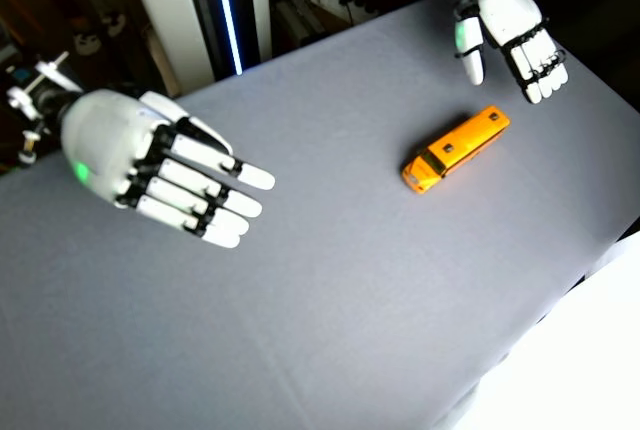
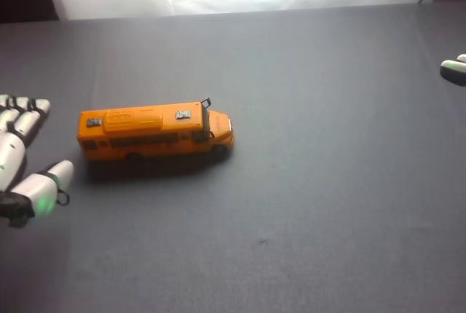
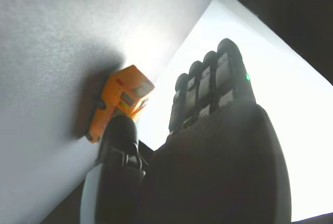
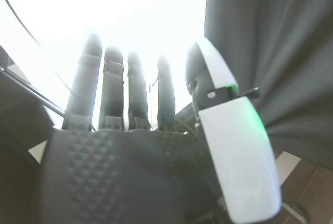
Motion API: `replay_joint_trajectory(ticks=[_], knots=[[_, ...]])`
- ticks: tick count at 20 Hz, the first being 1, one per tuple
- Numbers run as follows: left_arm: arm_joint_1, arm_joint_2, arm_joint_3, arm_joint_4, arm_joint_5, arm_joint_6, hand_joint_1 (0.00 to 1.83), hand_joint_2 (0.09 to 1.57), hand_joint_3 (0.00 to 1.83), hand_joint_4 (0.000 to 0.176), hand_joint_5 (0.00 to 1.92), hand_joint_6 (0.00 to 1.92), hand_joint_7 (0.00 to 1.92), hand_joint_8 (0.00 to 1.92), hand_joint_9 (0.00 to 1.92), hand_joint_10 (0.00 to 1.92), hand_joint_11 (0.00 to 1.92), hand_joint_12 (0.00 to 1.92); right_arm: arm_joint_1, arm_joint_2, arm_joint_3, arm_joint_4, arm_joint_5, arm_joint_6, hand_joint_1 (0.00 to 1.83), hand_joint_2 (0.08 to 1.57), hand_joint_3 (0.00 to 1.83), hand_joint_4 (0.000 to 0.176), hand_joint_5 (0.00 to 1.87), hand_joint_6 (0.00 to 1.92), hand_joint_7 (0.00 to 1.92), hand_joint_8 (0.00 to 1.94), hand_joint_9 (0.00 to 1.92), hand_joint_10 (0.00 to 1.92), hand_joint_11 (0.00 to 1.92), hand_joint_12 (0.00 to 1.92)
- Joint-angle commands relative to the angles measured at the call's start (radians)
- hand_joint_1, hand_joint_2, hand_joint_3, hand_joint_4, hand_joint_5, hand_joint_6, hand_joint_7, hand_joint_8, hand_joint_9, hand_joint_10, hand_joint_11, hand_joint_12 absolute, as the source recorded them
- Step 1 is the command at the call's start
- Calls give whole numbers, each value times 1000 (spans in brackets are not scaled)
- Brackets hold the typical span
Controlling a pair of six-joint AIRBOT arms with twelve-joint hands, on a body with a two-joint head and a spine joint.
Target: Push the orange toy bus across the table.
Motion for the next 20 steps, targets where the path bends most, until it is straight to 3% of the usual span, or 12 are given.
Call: replay_joint_trajectory(ticks=[1, 8, 11, 15, 17, 20], knots=[[-8, -7, 4, 43, -82, 3, 3, 1423, 1, 0, 64, 3, 25, 0, 0, 0, 0, 0, 4, 0, 2, 4, 120, 9, 926, 1340, 5, 51, 404, 0, 313, 0, 274, 2, 319, 44], [-10, -48, 31, 45, -9, 3, 87, 1438, 1, 0, 90, 6, 42, 4, 0, 0, 0, 0, 4, -1, 2, -2, 118, 14, 943, 1343, 2, 62, 432, 6, 301, 0, 281, 2, 338, 47], [-31, -70, 39, 102, 41, 3, 114, 1451, 3, 0, 76, 0, 20, 0, 0, 0, 0, 0, 4, -1, 3, -2, 117, 14, 944, 1342, 1, 51, 439, 6, 301, 0, 284, 2, 345, 49], [-58, -85, 39, 169, 77, 3, 87, 1435, 0, 0, 78, 6, 37, 8, 0, 0, 0, 0, 4, -1, 3, -4, 114, 14, 923, 1344, 2, 61, 441, 2, 299, 0, 277, 0, 344, 44], [-61, -85, 35, 177, 70, 3, 94, 1420, 0, 0, 41, 0, 9, 0, 0, 0, 0, 0, 4, -1, 2, -4, 113, 14, 921, 1346, 3, 47, 442, 2, 307, 3, 286, 4, 353, 47], [-57, -66, 16, 160, 13, 3, 74, 1412, 0, 0, 34, 0, 0, 0, 0, 0, 0, 0, 1, -1, 1, -4, 113, 15, 927, 1349, 3, 44, 441, 1, 307, 2, 281, 1, 346, 43]])
